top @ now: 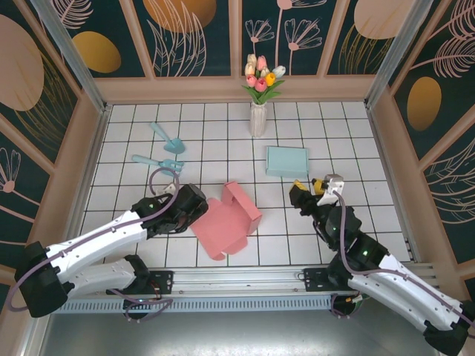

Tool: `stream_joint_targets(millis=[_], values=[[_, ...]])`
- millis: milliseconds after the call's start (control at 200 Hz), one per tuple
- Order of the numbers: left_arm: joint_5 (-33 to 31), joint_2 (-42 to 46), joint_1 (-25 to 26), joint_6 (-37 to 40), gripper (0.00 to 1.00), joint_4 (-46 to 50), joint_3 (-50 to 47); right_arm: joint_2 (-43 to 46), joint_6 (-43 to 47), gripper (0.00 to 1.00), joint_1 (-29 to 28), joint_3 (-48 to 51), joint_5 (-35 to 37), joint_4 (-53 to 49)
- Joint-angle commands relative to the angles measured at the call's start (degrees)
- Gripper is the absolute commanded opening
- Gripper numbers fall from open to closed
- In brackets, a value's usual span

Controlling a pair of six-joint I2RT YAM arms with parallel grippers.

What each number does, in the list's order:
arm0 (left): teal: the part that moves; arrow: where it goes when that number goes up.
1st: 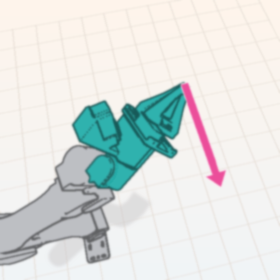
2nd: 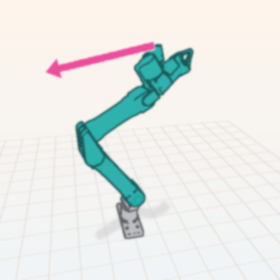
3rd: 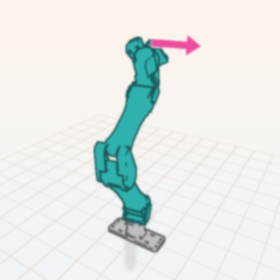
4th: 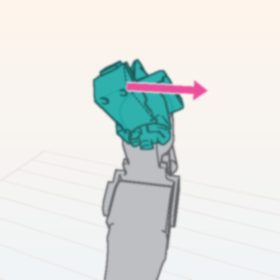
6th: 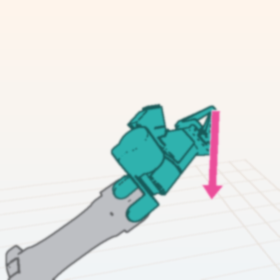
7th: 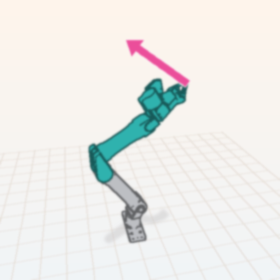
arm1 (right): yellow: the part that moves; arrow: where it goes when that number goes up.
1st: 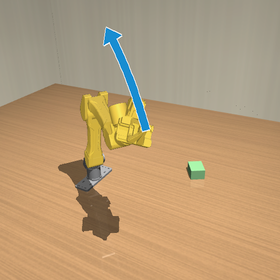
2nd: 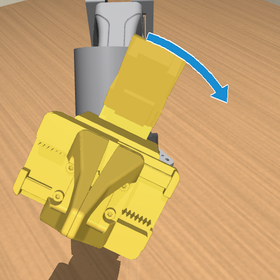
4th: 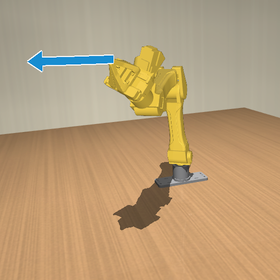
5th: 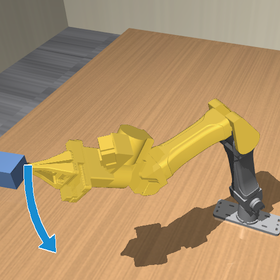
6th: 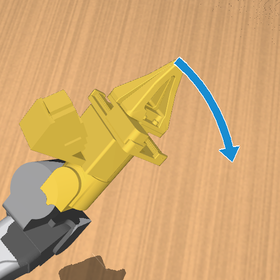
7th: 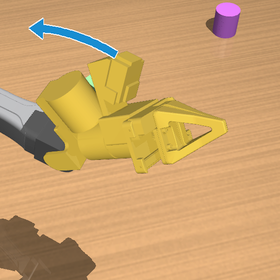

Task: Fold the paper box

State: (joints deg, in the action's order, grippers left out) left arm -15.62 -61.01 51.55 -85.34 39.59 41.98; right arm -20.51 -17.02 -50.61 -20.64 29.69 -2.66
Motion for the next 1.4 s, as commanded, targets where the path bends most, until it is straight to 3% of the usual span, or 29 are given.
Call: stream_joint_targets(millis=[0,65,155,355,691,836,966,1396], values=[[-4.0,2.6,0.2,0.6,0.70,-0.2,-2.0,-4.8,3.5,0.66,0.4,0.8,-8.5,5.3],[-6.4,3.9,0.2,1.6,0.70,0.4,-2.3,-12.5,4.4,0.65,0.2,-1.6,-14.0,5.1],[-8.1,5.4,0.2,2.8,0.71,-0.2,-3.4,-24.1,5.2,0.65,-1.4,-7.4,-16.3,0.9],[-9.5,10.2,0.2,4.6,0.71,-4.7,-8.5,-41.6,8.3,0.68,-9.4,-19.8,-10.8,-6.6],[-9.5,16.7,0.1,6.2,0.73,-10.1,-15.1,-62.7,10.3,0.70,-11.7,-33.2,-8.7,-15.3],[-8.3,18.3,0.2,6.2,0.73,-11.7,-17.4,-65.5,10.5,0.69,-10.9,-34.6,-9.0,-15.8],[-7.1,18.0,0.2,7.5,0.73,-13.2,-17.7,-64.6,10.1,0.68,-6.4,-32.9,-12.1,-13.8],[-1.7,10.2,0.2,8.8,0.80,-21.3,-16.9,-56.1,6.2,0.66,11.2,-18.1,-34.3,0.2]])
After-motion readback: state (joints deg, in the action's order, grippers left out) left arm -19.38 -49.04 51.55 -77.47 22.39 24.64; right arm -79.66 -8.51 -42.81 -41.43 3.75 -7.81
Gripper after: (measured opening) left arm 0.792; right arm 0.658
